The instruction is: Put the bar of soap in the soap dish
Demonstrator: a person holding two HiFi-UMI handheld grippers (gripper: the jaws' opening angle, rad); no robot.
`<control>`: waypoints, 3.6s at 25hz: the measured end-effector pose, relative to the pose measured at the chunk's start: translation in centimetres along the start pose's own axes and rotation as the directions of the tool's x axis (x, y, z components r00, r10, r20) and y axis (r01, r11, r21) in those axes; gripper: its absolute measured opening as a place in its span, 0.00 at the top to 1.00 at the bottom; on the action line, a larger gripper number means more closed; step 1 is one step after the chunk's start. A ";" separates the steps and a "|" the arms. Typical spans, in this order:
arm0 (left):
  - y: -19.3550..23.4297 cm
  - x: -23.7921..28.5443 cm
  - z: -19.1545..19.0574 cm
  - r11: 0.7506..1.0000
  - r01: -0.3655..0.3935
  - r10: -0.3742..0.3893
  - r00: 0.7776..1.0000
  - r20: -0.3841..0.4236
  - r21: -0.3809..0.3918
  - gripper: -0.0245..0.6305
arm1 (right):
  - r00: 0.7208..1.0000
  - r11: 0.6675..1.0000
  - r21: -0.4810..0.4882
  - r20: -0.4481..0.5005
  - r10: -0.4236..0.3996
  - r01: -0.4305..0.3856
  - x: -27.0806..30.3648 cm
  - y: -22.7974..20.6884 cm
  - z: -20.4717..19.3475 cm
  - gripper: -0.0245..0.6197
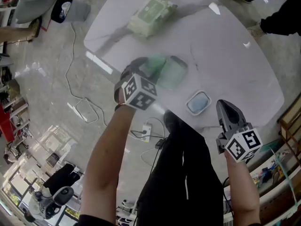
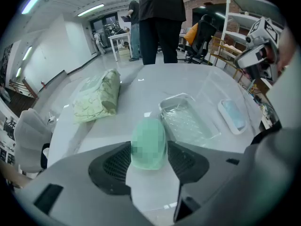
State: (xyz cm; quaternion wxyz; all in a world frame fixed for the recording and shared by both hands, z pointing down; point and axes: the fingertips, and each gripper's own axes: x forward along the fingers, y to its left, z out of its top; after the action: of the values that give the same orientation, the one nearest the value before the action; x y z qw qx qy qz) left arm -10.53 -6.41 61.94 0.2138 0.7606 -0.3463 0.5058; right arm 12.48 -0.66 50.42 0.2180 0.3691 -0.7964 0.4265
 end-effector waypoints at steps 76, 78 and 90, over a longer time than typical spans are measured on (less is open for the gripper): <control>-2.3 -1.2 5.8 0.972 0.121 -0.132 0.990 -0.046 -0.203 0.53 | 0.996 0.990 0.132 0.075 0.038 -0.048 -3.3 -1.1 0.8 0.94; -3.6 -1.3 5.9 0.960 0.134 -0.149 0.988 -0.044 -0.245 0.53 | 0.996 0.992 0.118 0.076 0.035 -0.044 -3.7 -1.3 0.6 0.94; -8.7 0.1 6.4 0.963 0.091 -0.113 0.991 -0.074 -0.254 0.53 | 0.997 0.989 0.148 0.079 0.011 -0.023 -6.6 -3.2 -2.3 0.94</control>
State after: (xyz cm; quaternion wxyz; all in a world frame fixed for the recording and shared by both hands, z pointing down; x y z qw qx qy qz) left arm 0.01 -4.96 59.71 0.3485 0.7215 -0.3580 0.4794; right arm 19.17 2.79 48.95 0.1550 0.3940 -0.7734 0.4718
